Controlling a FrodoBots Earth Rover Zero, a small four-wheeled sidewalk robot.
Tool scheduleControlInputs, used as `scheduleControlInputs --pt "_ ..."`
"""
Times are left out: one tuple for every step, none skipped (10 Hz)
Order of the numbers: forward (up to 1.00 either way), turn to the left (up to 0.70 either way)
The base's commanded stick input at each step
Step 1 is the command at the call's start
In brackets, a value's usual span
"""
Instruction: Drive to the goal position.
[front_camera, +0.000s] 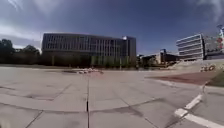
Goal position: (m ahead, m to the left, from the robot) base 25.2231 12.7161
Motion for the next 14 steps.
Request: scheduleControlInputs --pt "0.50 0.00" --pt "0.50 0.00" --pt "0.50 0.00" --pt "0.50 0.00" --pt "0.50 0.00" --pt "0.50 0.00" --pt "0.50 0.00" --pt "0.50 0.00" --pt "0.50 0.00" --pt "0.50 0.00" --pt "0.50 0.00" --pt "0.50 0.00" --pt "0.50 0.00" --pt "0.50 0.00"
